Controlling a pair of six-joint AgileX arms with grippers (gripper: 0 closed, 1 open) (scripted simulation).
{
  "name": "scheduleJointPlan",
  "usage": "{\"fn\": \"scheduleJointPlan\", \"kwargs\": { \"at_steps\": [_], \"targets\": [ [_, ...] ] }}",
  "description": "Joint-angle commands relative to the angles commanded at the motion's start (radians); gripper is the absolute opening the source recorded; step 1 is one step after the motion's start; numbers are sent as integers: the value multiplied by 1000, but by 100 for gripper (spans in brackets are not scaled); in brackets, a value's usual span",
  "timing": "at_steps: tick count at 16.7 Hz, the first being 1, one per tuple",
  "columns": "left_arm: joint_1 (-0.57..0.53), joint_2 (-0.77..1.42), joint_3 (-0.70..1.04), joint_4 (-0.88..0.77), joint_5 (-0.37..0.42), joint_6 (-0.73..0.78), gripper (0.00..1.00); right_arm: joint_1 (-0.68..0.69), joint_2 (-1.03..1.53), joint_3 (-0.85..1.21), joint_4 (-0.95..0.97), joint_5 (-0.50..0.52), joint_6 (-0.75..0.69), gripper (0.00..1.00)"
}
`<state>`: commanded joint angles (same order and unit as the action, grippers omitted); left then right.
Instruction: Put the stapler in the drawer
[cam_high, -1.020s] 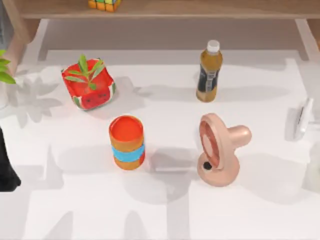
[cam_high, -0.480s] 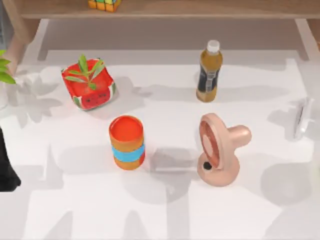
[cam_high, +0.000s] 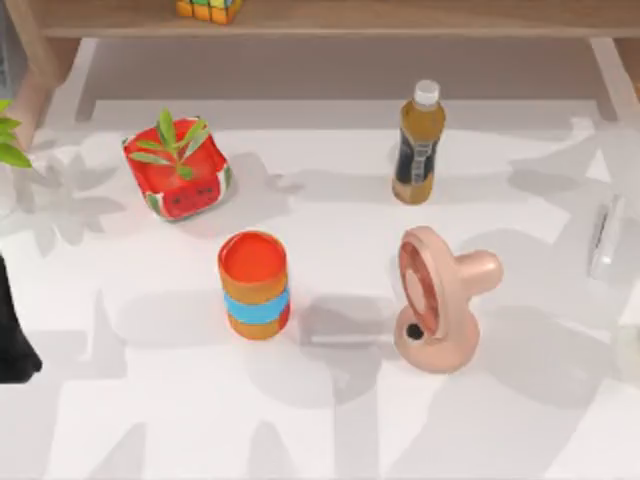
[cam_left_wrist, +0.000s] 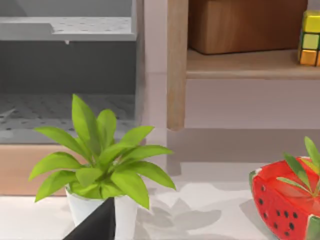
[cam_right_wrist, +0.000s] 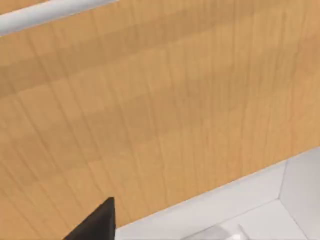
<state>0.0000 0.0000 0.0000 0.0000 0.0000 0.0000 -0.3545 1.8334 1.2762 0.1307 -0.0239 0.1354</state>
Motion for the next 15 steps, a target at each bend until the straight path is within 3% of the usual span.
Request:
{"fn": "scheduleJointPlan", "kwargs": {
  "at_steps": [9,15],
  "targets": [
    [0,0,0,0,0,0,100,280,78,350,-945,-28,316,100],
    [0,0,0,0,0,0,100,413,244,465,-1265,-6,351,100]
  ]
}}
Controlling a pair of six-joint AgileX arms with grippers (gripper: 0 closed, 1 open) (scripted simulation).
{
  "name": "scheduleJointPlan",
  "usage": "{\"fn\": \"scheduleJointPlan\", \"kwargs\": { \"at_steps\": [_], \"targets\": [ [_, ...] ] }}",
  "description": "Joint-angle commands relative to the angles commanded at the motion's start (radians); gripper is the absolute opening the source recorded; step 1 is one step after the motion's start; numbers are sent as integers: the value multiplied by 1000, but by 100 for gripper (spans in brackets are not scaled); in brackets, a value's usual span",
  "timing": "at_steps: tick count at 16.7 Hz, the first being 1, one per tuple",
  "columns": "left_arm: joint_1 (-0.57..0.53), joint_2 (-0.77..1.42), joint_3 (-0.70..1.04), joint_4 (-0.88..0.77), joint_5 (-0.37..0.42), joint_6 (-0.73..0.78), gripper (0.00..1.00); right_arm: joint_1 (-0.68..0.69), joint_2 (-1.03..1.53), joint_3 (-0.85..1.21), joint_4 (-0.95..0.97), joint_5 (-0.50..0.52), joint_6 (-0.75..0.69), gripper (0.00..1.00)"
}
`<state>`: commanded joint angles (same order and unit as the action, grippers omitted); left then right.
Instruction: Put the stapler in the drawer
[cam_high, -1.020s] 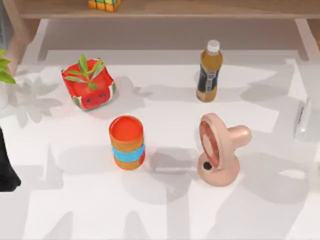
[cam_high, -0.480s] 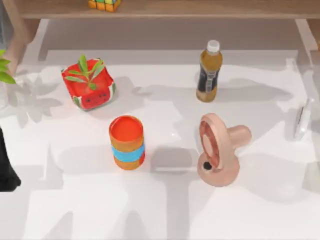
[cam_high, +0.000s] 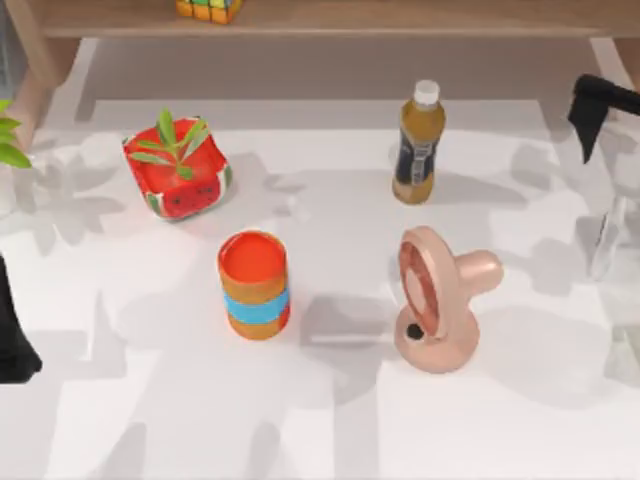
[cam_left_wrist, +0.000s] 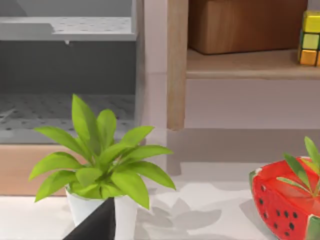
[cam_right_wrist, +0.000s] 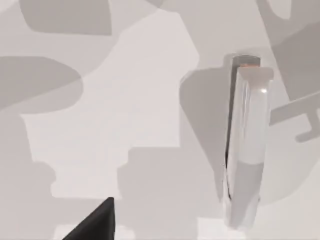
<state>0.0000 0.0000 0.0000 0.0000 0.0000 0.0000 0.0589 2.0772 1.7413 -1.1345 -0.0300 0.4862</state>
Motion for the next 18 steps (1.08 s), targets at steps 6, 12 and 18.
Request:
{"fn": "scheduleJointPlan", "kwargs": {
  "at_steps": [6,12,18],
  "targets": [
    [0,0,0,0,0,0,100,16,53,5,-51,29,-3,100],
    [0,0,0,0,0,0,100,23,86,1,-12,30,4,100],
    [0,0,0,0,0,0,100,15,161,-60,125,29,-2,100]
  ]
}}
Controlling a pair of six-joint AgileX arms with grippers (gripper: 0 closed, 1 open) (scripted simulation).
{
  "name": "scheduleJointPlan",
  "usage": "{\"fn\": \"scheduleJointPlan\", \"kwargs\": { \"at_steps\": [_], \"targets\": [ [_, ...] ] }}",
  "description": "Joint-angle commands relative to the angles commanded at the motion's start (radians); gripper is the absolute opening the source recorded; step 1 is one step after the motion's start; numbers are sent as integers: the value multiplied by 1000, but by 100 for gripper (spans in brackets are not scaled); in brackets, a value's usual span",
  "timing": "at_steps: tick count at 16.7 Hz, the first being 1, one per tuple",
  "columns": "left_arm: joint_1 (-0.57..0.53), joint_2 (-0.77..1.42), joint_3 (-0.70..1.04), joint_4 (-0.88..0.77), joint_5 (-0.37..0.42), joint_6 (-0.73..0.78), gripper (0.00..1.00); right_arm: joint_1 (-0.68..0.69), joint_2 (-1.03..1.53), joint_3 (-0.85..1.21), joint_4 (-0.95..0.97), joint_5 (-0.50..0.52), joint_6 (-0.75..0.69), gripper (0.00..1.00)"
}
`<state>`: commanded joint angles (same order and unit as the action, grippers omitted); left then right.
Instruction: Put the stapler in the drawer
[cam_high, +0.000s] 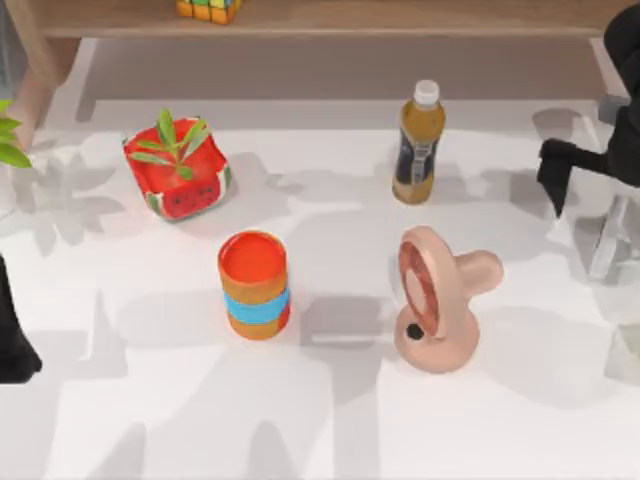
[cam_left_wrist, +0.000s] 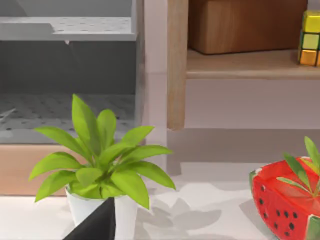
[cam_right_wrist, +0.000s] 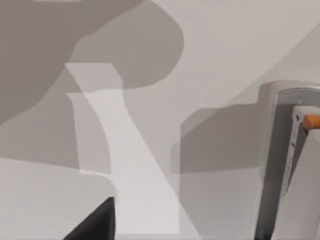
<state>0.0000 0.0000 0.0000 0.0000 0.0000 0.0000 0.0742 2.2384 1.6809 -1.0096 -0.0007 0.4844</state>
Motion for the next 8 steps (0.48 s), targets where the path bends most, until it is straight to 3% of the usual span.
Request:
{"fn": "scheduleJointPlan", "kwargs": {
  "at_steps": [8],
  "targets": [
    [0,0,0,0,0,0,100,2,-34,-103,67,0,2,100]
  ]
}}
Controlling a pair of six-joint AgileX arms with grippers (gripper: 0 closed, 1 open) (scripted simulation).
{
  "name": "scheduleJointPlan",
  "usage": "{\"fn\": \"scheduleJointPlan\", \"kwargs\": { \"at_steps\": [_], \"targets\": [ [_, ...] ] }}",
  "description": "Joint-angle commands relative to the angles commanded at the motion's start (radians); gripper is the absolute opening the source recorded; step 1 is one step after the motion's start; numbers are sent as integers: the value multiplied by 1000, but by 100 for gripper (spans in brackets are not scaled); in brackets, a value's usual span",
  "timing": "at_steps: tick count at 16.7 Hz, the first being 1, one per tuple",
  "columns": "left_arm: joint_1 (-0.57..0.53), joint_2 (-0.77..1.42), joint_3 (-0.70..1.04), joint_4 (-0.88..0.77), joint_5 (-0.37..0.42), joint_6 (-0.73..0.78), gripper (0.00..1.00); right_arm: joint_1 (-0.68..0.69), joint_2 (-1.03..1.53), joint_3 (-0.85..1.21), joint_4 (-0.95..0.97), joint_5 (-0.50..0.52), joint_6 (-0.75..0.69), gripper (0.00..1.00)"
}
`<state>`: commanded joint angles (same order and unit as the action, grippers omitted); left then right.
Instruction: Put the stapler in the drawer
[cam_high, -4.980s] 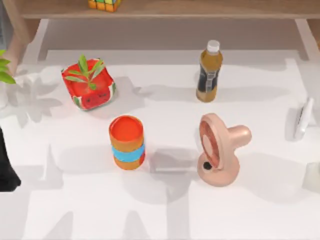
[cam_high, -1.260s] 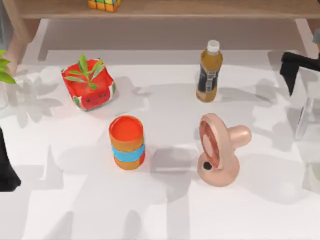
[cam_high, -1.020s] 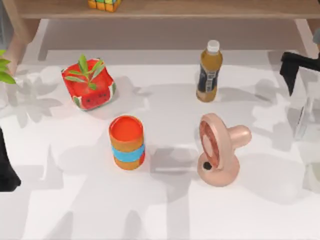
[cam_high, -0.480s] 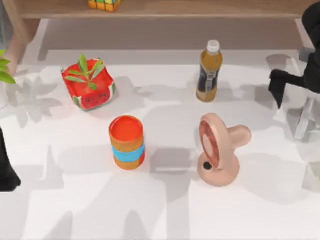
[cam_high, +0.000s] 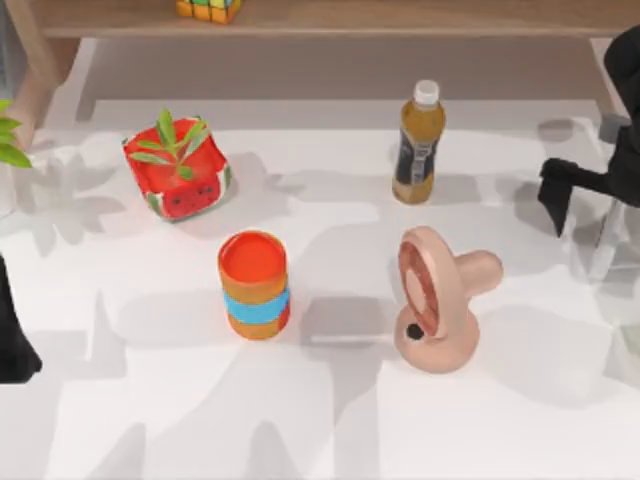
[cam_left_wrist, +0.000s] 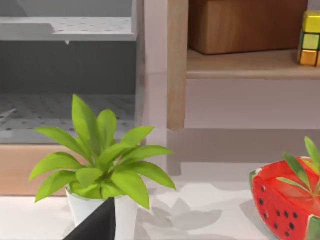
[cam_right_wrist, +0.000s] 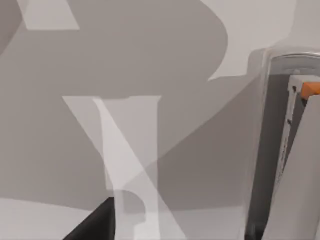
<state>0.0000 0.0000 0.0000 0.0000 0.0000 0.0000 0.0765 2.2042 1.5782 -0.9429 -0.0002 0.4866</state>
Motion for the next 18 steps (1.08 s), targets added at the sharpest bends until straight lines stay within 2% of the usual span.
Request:
{"fn": "scheduleJointPlan", "kwargs": {
  "at_steps": [13,18],
  "targets": [
    [0,0,0,0,0,0,100,0,0,0,0,0,0,2],
    [0,0,0,0,0,0,100,0,0,0,0,0,0,0]
  ]
}}
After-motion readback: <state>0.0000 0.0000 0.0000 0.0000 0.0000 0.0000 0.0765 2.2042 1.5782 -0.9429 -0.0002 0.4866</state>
